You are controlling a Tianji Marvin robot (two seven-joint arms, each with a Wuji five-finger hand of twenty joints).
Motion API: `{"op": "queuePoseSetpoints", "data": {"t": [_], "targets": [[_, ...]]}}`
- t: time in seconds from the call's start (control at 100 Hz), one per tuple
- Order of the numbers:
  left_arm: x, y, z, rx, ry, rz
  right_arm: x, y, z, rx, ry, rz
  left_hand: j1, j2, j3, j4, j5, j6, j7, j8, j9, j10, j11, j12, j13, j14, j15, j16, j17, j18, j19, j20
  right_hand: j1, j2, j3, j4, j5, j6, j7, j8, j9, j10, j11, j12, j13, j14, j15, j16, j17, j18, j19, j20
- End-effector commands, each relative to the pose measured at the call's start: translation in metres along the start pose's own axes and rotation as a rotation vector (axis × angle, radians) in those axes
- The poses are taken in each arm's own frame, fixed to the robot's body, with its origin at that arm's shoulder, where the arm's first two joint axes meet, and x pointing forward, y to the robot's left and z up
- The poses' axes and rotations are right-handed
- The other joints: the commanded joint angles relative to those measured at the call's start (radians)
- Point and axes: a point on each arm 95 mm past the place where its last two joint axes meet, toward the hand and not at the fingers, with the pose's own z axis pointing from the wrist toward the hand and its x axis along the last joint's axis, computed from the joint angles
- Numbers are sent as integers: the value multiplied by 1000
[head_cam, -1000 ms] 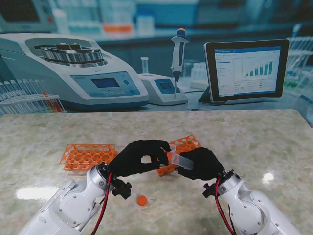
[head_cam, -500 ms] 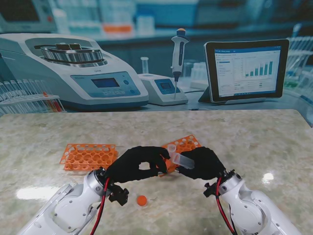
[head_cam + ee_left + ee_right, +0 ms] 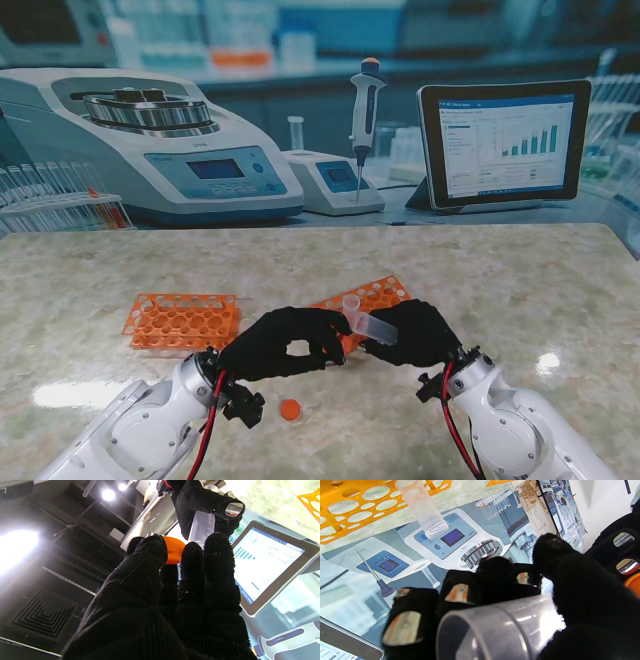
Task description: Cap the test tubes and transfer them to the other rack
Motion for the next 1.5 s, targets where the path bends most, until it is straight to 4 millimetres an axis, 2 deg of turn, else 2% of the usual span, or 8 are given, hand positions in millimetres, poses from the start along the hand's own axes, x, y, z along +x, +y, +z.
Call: {"op": "queuePoseSetpoints", "data": {"t": [0.0, 0.96, 1.49], "targets": [[0, 2, -1, -7, 1, -3, 1, -3, -1, 2, -5, 5, 93, 26, 5, 28, 15, 43, -10, 10, 26, 7, 20, 11, 23, -8, -18, 12, 5, -48, -26, 15, 59, 4, 1, 18, 44, -63, 60, 46, 64, 15, 6, 14, 73, -134, 166, 46, 29, -12, 113, 7], [-7, 7, 12, -16, 0, -39, 1, -2, -1, 2, -4, 5, 94, 22, 7, 28, 15, 43, -11, 12, 27, 7, 20, 12, 23, -7, -17, 12, 4, -46, -28, 19, 59, 6, -1, 18, 44, -63, 60, 46, 65, 16, 5, 15, 73, -134, 165, 45, 29, -12, 113, 7], [-3, -5, 14, 16, 14, -5, 0, -2, -1, 3, -5, 5, 93, 24, 6, 28, 14, 42, -10, 13, 28, 4, 21, 13, 23, -10, -17, 12, 4, -45, -28, 21, 60, 5, -1, 18, 44, -63, 60, 46, 65, 17, 6, 15, 73, -134, 165, 45, 29, -12, 112, 6]]}}
